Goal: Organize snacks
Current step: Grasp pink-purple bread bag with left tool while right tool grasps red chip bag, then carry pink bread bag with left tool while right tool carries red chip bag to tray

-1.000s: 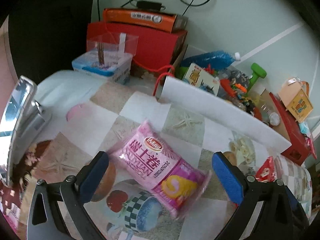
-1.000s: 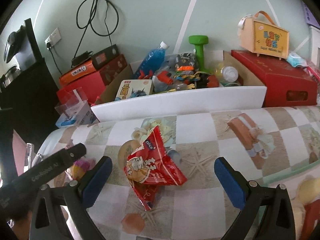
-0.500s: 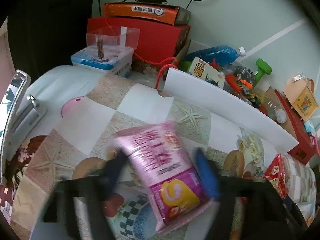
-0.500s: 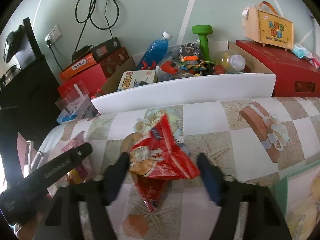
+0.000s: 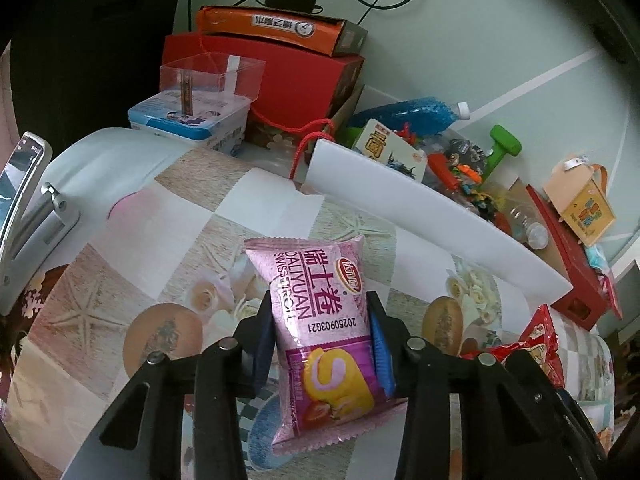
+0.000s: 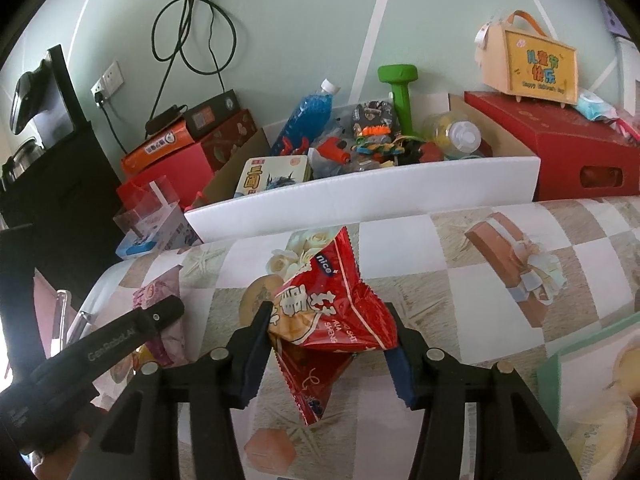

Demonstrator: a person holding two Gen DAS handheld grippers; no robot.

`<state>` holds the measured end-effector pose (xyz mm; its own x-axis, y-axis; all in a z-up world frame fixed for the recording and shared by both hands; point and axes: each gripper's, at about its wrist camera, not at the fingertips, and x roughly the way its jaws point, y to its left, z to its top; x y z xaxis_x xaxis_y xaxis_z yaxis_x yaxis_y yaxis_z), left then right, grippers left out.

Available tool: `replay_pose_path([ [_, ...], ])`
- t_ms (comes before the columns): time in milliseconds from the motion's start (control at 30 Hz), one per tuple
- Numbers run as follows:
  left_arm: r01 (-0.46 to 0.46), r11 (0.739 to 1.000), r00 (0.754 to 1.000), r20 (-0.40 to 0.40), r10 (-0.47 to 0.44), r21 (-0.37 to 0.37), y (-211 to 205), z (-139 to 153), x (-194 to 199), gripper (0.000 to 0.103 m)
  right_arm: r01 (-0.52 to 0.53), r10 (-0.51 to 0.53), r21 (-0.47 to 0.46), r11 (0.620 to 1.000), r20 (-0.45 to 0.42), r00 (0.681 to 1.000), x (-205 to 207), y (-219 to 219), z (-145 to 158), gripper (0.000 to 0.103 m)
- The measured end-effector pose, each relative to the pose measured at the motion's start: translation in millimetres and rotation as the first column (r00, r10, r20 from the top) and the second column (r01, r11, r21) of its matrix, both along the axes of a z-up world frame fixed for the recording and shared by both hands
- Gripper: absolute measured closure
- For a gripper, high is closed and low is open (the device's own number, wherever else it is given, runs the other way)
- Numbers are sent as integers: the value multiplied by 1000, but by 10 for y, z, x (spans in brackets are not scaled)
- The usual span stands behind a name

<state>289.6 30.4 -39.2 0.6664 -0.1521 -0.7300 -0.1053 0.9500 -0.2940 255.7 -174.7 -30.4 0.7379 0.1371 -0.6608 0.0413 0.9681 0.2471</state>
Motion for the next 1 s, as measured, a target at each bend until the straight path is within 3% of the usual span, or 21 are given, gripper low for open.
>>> replay_pose_path([
  [533,26,997,998,57,-22,-74,41,146,-139,61,36,-31,-53,998,87,996,-320,11,363,48],
  [1000,104,992,993,72,-98,-77,-332,457,-579,61,64,-64,-42,997,5,998,-789,-226,522,48],
])
